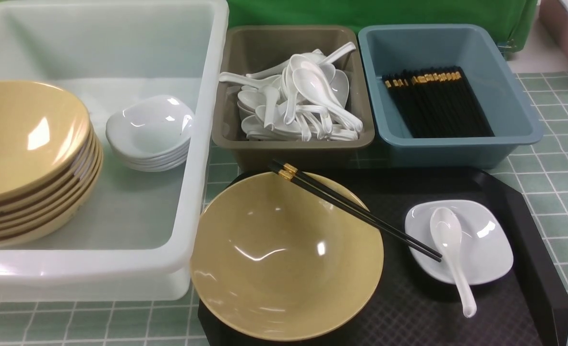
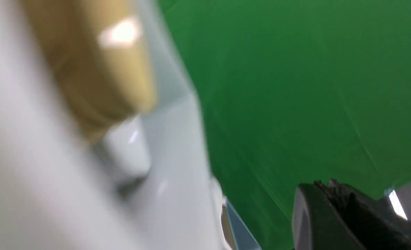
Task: On blue table put chopsticks spoon bowls plates into blue grey white boxes.
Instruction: 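Move the grippers toward the tableware on the black tray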
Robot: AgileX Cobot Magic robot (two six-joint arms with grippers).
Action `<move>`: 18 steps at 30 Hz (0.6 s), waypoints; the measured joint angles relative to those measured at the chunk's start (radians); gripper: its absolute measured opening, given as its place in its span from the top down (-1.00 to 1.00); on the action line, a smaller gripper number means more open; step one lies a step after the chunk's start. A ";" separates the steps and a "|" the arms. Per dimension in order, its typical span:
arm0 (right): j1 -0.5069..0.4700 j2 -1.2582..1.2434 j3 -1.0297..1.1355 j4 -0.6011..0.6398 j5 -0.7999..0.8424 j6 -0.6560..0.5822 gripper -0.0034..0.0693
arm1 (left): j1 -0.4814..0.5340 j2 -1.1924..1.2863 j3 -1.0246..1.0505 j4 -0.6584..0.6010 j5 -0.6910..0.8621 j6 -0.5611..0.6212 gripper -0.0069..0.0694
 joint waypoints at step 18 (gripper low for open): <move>0.092 0.814 -0.793 -0.010 0.419 -0.822 0.81 | -0.008 0.768 -0.736 0.624 0.791 0.345 0.81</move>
